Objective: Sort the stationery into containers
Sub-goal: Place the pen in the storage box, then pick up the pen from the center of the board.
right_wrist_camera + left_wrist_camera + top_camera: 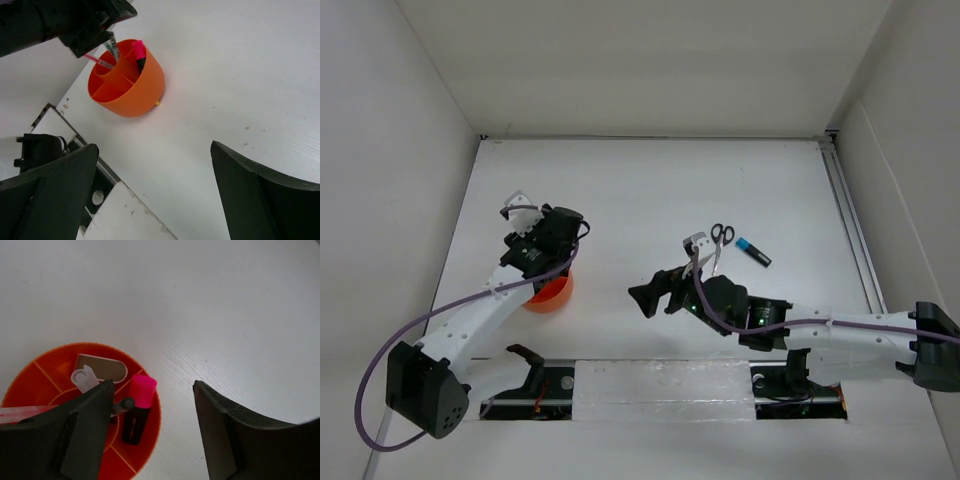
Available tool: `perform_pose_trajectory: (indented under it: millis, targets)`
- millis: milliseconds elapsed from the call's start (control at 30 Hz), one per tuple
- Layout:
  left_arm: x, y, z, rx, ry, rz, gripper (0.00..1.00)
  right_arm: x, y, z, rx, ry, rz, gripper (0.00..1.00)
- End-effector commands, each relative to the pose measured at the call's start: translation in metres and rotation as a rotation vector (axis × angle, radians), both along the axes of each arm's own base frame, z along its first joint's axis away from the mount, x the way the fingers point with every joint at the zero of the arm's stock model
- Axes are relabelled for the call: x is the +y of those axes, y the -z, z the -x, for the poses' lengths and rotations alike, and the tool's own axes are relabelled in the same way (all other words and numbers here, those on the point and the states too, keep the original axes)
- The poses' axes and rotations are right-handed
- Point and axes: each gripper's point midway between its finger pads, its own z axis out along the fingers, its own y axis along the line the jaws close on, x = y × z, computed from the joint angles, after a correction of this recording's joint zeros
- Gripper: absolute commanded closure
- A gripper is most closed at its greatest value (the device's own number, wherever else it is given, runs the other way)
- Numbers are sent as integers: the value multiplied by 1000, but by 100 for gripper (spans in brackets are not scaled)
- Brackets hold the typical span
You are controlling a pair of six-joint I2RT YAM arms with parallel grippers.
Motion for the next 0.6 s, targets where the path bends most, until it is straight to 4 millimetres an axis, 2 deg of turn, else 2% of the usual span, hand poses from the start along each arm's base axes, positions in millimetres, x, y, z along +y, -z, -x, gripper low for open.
perform_pose_trajectory:
  millis: [0,33,100,133,167,200,233,267,300,367,400,433,467,500,533,567]
  targets:
    - [-6,-37,-6,-84,16,26,39,-14,8,-15,46,91,0,0]
    - [-10,-44,-6,-98,34,55,28,-21,12,-25,61,126,5,0]
    - [-14,-61,-6,-121,75,62,18,-35,21,-35,111,197,0,0]
    - [-18,-67,-7,-135,98,80,14,-45,26,-39,136,227,17,0]
    - [-20,-72,-7,-143,114,85,5,-61,33,-52,156,286,22,0]
    - [-21,-84,-5,-165,137,92,3,-71,27,-57,167,322,-7,0]
    - [-29,-87,-5,-169,184,113,0,-86,33,-64,176,360,14,0]
    - [-32,-93,-3,-175,217,116,0,-101,33,-78,191,397,-5,0]
    - [-35,-107,-2,-209,243,133,0,-114,39,-85,193,418,5,0]
    - [-45,-117,2,-212,335,139,0,-136,35,-96,198,462,-33,0]
    - [-48,-119,5,-200,365,135,0,-161,42,-109,200,538,-27,0]
    - [-49,-130,8,-212,393,136,0,-173,45,-114,194,572,-19,0]
    - [-56,-131,12,-193,462,118,0,-182,45,-119,180,589,7,0]
    - [-58,-133,14,-185,493,109,0,-203,49,-128,185,653,24,0]
    - [-59,-138,16,-183,514,101,0,-214,59,-131,211,691,51,0]
    - [-58,-136,21,-163,542,79,0,-236,70,-139,250,766,84,0]
